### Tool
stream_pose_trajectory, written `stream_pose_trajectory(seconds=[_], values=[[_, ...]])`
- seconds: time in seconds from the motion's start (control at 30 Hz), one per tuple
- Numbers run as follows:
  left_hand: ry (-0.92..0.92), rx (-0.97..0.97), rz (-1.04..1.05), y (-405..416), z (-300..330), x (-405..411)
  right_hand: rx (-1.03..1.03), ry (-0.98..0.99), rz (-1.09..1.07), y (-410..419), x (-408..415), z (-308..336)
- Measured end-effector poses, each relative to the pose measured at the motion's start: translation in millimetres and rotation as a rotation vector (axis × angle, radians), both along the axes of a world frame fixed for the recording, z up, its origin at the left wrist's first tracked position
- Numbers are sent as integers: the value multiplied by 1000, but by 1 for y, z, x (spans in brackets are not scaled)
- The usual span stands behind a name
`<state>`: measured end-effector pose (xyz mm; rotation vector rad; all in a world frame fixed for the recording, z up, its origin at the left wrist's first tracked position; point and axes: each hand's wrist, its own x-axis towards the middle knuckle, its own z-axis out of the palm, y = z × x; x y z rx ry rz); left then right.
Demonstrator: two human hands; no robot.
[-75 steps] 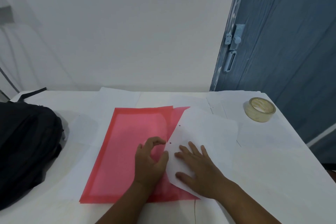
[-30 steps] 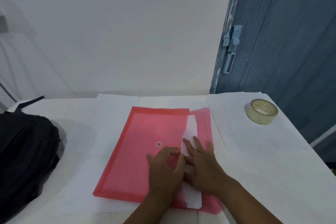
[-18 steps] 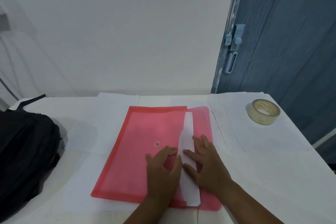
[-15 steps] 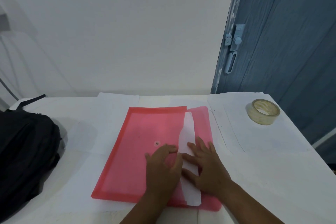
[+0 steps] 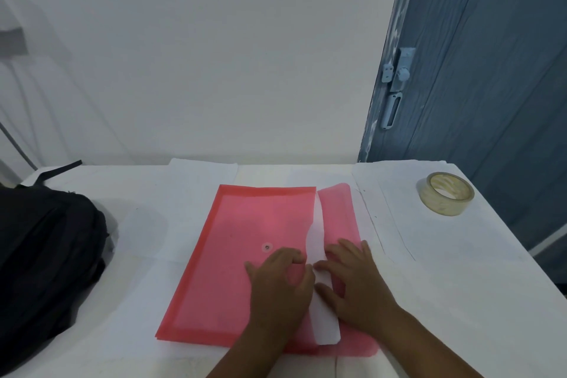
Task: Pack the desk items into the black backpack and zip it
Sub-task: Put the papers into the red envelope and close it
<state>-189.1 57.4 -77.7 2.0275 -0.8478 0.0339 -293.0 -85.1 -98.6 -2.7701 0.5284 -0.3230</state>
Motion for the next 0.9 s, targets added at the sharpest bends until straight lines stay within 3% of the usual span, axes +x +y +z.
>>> stream_pose_trajectory(seconds=[0.23, 0.33, 0.43, 0.57, 0.8, 0.9], values=[[-1, -55, -1, -2, -2, 0, -249, 278, 218, 6, 7, 24], [-8, -118, -10, -4, 1, 1, -270, 290, 217, 16, 21, 27], [9, -149, -15, -4, 6, 0, -184, 308, 277, 24, 29, 29], [1, -168, -21, 0, 2, 3, 91, 215, 284, 19, 24, 26], [-20, -158, -12, 0, 0, 1, 50, 333, 281, 20, 23, 17], [-15, -152, -8, 0, 1, 1, 110, 222, 285, 20, 20, 14]])
